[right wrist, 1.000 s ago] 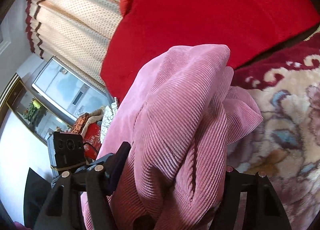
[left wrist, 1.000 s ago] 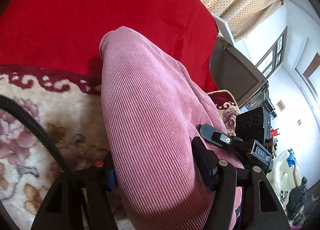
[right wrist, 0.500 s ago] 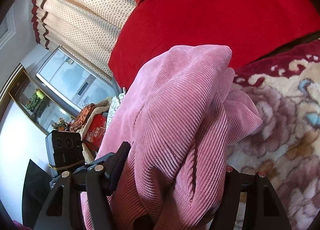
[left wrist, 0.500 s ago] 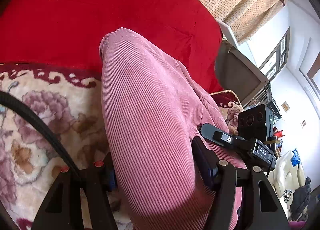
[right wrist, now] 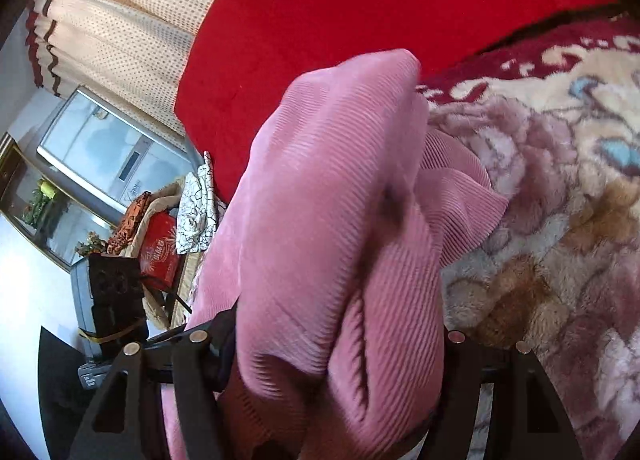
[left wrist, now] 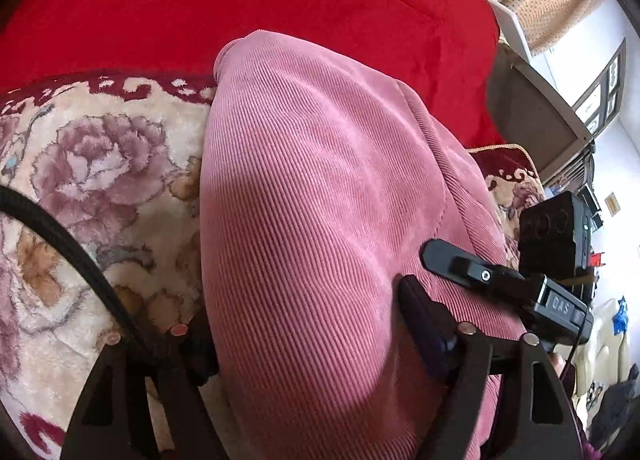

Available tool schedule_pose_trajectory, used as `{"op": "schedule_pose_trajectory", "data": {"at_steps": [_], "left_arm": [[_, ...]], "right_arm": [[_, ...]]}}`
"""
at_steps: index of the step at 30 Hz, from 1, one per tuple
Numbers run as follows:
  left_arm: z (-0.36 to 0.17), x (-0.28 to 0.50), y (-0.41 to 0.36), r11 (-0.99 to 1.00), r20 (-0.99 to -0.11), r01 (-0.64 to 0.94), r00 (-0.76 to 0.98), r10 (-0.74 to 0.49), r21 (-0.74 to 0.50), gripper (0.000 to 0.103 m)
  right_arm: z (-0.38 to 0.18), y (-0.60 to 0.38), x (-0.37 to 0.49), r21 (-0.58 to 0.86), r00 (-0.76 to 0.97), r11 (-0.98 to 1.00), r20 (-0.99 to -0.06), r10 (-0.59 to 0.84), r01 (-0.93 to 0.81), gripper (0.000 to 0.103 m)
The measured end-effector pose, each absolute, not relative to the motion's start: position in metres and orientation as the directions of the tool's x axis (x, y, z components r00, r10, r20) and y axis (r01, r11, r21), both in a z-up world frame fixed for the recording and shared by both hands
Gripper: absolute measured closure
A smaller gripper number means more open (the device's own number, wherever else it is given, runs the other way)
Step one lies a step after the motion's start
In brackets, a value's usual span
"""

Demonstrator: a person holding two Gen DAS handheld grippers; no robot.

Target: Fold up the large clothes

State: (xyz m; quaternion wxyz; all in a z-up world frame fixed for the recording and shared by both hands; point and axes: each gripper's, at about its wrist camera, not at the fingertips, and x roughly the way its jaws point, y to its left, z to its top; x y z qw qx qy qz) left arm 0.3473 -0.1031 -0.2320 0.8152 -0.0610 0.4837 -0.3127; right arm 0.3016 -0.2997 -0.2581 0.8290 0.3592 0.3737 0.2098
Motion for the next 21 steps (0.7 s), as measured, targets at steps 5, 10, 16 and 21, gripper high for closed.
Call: {"op": "schedule_pose_trajectory", "data": {"at_steps": [5,10,16,21], "left_arm": [[-0.234,0.343,-0.114,0.814,-0.762,0.474,0.372,-0.53,-0.335,0.02],[-0.239,0.337,-0.106,0.821,-0.751,0.464,0.397,-0.528,-0.332,0.016],[-0.231,0.31,-0.094,0.853,-0.742,0.451,0.47,-0.478,-0.263,0.017],[-0.231,0.307,-0.09,0.858,-0.742,0.434,0.472,-0.476,-0.274,0.017]], "right_arm": [[-0.26,-0.298,0.298,0.724,0.646,0.685,-0.484,0.59,-0.082,0.033],[-0.267,-0.305,0.288,0.729,0.669,0.679,-0.462,0.583,-0.088,0.033],[-0.245,-0.304,0.27,0.699,0.647,0.715,-0.553,0.525,0.017,0.025],[-0.187,-0.309,0.245,0.539,0.725,0.842,-0.584,0.364,0.012,0.025]]}}
